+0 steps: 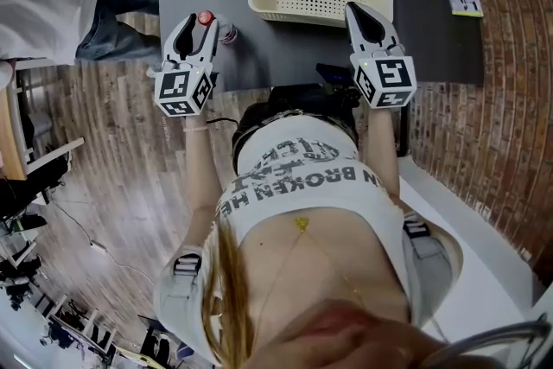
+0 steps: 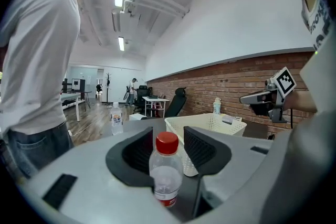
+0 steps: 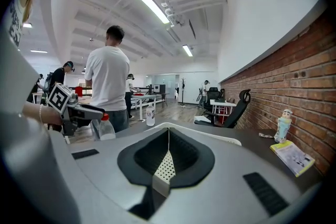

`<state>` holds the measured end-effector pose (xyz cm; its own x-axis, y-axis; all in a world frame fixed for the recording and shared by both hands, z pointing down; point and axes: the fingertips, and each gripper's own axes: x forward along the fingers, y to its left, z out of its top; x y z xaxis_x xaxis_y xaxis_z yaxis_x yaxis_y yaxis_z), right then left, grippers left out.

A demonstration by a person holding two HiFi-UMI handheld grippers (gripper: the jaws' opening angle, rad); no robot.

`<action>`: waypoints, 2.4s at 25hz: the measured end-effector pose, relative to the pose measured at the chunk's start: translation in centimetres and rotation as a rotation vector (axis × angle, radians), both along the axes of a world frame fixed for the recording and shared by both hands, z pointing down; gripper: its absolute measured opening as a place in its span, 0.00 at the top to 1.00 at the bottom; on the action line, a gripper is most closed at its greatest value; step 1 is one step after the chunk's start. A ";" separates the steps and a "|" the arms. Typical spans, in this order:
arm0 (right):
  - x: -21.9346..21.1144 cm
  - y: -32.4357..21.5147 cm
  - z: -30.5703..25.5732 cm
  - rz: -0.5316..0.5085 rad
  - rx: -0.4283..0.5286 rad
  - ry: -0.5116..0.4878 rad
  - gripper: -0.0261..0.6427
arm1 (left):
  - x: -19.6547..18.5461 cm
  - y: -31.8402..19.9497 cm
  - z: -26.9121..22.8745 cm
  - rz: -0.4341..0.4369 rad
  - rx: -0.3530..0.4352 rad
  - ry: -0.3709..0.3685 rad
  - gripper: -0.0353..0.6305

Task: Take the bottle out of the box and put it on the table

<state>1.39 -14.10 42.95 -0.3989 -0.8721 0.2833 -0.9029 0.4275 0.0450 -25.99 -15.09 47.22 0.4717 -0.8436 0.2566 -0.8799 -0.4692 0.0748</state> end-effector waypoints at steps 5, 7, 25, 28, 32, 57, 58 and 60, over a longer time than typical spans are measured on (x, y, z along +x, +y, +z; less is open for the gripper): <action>0.9 -0.1 0.1 -0.022 -0.004 -0.002 0.95 | 0.0 0.7 -2.0 -0.046 0.038 -0.006 0.70; 1.2 -0.1 0.1 -0.031 -0.006 -0.005 0.95 | 0.0 1.0 -2.8 -0.069 0.049 -0.013 0.70; 6.3 -0.5 -0.7 -0.095 -0.015 -0.024 0.95 | 7.8 2.1 -4.7 -0.088 0.047 0.031 0.94; 6.8 -0.7 -0.7 -0.106 -0.017 -0.024 0.95 | 8.9 2.1 -4.5 -0.085 0.036 0.033 0.94; 7.4 -1.0 -0.7 -0.118 -0.019 -0.022 0.95 | 9.0 1.9 -4.2 -0.111 0.023 0.033 0.94; 9.1 -1.4 0.7 -0.195 -0.042 -0.015 0.95 | 11.2 2.7 -3.1 -0.181 -0.014 0.024 0.94; 9.1 -1.3 0.7 -0.201 -0.041 -0.015 0.95 | 11.6 2.7 -3.0 -0.178 -0.014 0.026 0.94; 9.1 -1.1 0.8 -0.214 -0.039 -0.019 0.95 | 12.5 2.8 -2.8 -0.168 -0.017 0.033 0.94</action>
<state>10.49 -15.21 43.71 -0.5792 -0.7556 0.3060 -0.7919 0.6106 0.0089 -13.46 -12.30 44.38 0.3329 -0.9069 0.2582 -0.9427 -0.3144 0.1113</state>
